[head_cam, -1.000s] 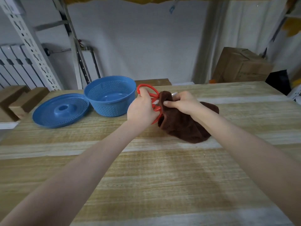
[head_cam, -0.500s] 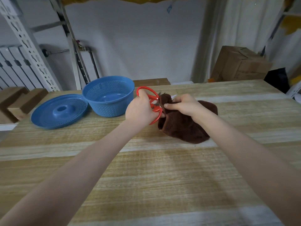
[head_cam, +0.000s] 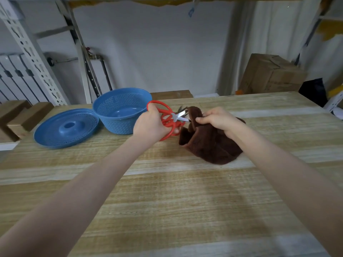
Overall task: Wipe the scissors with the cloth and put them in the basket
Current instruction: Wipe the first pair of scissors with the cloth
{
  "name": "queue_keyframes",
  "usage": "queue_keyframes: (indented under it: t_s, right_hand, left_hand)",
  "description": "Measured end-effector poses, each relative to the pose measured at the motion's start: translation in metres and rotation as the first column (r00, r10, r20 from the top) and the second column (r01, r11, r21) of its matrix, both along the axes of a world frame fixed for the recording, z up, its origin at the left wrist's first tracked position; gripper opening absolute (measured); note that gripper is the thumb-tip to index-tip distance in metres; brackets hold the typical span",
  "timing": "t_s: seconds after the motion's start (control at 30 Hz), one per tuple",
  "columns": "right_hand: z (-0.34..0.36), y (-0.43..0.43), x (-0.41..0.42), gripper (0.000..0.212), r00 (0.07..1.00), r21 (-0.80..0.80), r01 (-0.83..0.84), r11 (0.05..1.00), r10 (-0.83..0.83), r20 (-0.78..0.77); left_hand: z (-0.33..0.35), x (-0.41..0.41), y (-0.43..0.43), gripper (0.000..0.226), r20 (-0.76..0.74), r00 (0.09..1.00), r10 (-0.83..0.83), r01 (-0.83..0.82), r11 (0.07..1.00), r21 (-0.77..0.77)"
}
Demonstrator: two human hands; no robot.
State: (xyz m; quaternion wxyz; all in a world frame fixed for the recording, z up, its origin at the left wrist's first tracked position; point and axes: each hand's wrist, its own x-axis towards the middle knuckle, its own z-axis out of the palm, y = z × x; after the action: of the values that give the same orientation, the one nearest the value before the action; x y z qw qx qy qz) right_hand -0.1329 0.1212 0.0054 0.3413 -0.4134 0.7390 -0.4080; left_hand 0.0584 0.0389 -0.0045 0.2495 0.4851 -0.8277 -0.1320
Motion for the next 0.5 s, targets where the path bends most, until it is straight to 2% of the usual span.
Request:
queue_keyframes:
  t_s: [0.1, 0.17, 0.2, 0.23, 0.33, 0.4, 0.5]
  right_hand:
    - [0.001, 0.010, -0.014, 0.019, 0.998, -0.048, 0.052, 0.997, -0.054, -0.025]
    - [0.002, 0.010, -0.016, 0.009, 0.993, -0.196, 0.098, 0.976, -0.083, 0.086]
    - [0.003, 0.007, -0.015, 0.011, 0.990, -0.274, 0.114, 0.955, -0.087, 0.109]
    - [0.005, 0.004, -0.013, 0.014, 0.993, -0.339, 0.116, 0.934, -0.097, 0.073]
    - [0.006, -0.010, 0.001, 0.014, 0.962, -0.445, -0.007, 0.896, -0.116, -0.248]
    - [0.003, -0.016, 0.008, 0.022, 0.899, -0.344, -0.194, 0.919, 0.026, -0.438]
    - [-0.006, -0.018, 0.017, 0.037, 0.720, -0.033, -0.405, 0.914, 0.297, -0.627]
  left_hand:
    - [0.003, 0.014, -0.006, 0.087, 0.011, 1.000, 0.024, -0.024, 1.000, -0.008]
    - [0.002, 0.016, -0.008, 0.095, 0.054, 0.998, -0.010, 0.011, 1.000, -0.024]
    - [0.001, 0.016, -0.009, 0.096, 0.069, 0.997, -0.036, 0.038, 0.999, -0.028]
    - [0.000, 0.014, -0.009, 0.095, 0.082, 0.994, -0.067, 0.070, 0.997, -0.031]
    - [-0.002, 0.007, -0.010, 0.083, 0.133, 0.976, -0.171, 0.184, 0.978, -0.095]
    - [-0.001, 0.005, -0.009, 0.073, 0.160, 0.962, -0.223, 0.246, 0.959, -0.139]
    - [0.000, 0.004, -0.008, 0.073, 0.210, 0.937, -0.279, 0.318, 0.931, -0.179]
